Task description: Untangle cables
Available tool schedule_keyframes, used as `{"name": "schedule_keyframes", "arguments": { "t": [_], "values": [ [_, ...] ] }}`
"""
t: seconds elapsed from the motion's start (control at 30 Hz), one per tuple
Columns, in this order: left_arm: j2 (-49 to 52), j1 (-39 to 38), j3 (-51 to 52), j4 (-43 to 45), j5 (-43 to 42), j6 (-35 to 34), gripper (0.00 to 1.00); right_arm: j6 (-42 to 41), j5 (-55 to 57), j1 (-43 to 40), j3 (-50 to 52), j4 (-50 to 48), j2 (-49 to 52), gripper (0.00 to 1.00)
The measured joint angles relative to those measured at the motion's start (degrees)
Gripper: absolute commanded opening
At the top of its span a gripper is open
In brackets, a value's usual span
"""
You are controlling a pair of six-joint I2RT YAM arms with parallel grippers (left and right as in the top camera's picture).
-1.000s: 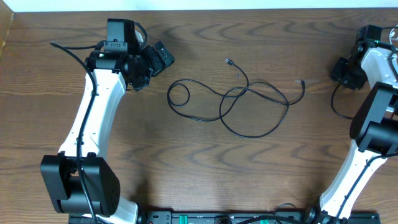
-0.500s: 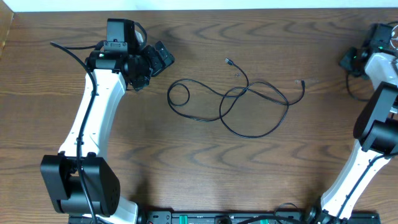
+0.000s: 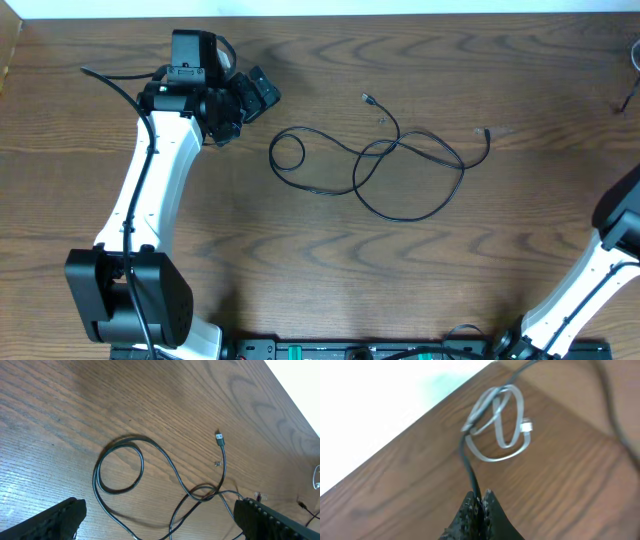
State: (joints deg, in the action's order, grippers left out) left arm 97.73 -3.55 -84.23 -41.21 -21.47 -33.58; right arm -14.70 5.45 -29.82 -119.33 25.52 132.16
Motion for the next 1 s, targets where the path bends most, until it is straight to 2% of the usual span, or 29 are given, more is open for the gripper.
{"name": "schedule_keyframes", "arguments": {
  "t": [0.23,0.27,0.3,0.33,0.37,0.47,0.63,0.77,0.9,1.0],
  "values": [
    [0.00,0.00,0.00,0.00,0.00,0.00,1.00,0.13,2.14,-2.71,0.00,-0.37,0.02,0.01],
    [0.00,0.00,0.00,0.00,0.00,0.00,1.00,0.26,2.12,-2.73,0.00,0.33,0.04,0.10],
    [0.00,0.00,0.00,0.02,0.00,0.00,1.00,0.31,2.10,-2.73,0.00,1.14,0.07,0.32],
    [0.00,0.00,0.00,0.00,0.02,0.00,1.00,0.24,2.10,-2.73,0.00,2.21,0.24,0.69],
    [0.00,0.00,0.00,0.02,0.00,0.00,1.00,0.35,2.08,-2.71,0.00,3.21,0.31,0.81],
    [0.00,0.00,0.00,0.00,0.00,0.00,1.00,0.50,2.08,-2.69,0.00,5.05,0.55,0.99],
    [0.00,0.00,0.00,-0.02,0.00,0.00,1.00,0.81,2.05,-2.67,0.00,9.29,0.22,0.99],
    [0.00,0.00,0.00,0.02,0.00,0.00,1.00,1.05,1.16,-2.03,0.04,15.28,-3.74,0.99],
    [0.00,0.00,0.00,0.00,0.00,0.00,1.00,4.09,-6.67,0.24,0.02,20.44,-9.42,0.99],
    [0.00,0.00,0.00,0.00,0.00,0.00,1.00,7.56,-17.46,5.07,-0.39,25.70,-11.50,0.99]
  ]
}}
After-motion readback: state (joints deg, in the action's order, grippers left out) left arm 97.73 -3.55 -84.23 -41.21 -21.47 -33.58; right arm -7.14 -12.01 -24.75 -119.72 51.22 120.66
